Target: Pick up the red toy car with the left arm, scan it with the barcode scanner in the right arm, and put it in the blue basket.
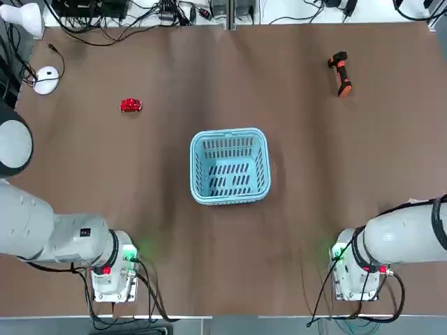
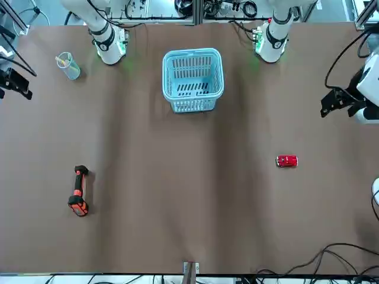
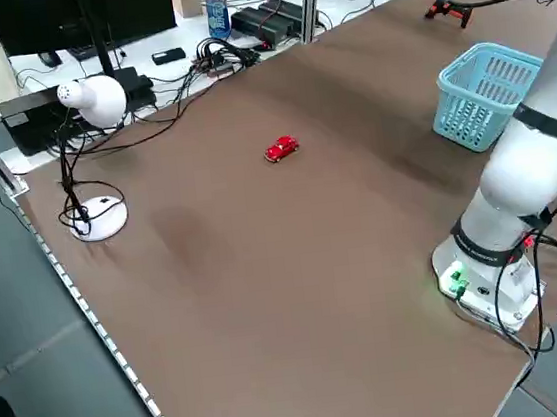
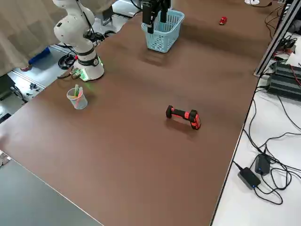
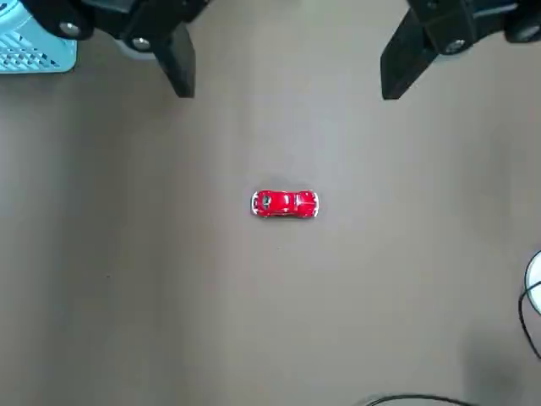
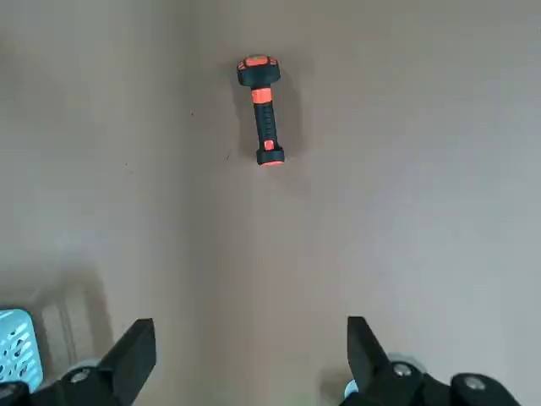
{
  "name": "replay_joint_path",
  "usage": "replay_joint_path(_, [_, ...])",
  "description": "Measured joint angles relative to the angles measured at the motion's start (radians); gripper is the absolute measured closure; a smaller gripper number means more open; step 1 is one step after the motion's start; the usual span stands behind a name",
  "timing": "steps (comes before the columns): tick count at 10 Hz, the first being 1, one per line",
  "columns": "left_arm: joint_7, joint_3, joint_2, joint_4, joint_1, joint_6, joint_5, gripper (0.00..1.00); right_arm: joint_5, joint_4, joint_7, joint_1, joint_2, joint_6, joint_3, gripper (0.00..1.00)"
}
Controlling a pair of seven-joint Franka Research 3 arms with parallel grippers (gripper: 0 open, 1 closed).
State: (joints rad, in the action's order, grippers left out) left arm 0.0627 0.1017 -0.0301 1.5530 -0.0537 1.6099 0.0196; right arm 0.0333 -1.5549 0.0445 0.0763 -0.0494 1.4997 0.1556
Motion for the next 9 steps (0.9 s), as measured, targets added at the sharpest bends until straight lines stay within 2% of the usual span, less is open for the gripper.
replay_joint_path(4, [0.099,-0.009,-0.023,0.008,-0.042,-0.001,0.0,0.05,0.0,0.0,0.0,0.0,0.0,0.0,0.0,0.0])
replay_joint_path(9, [0.465,-0.004,-0.11,0.011,-0.044,0.013,0.0,0.03,0.0,0.0,0.0,0.0,0.0,0.0,0.0,0.0])
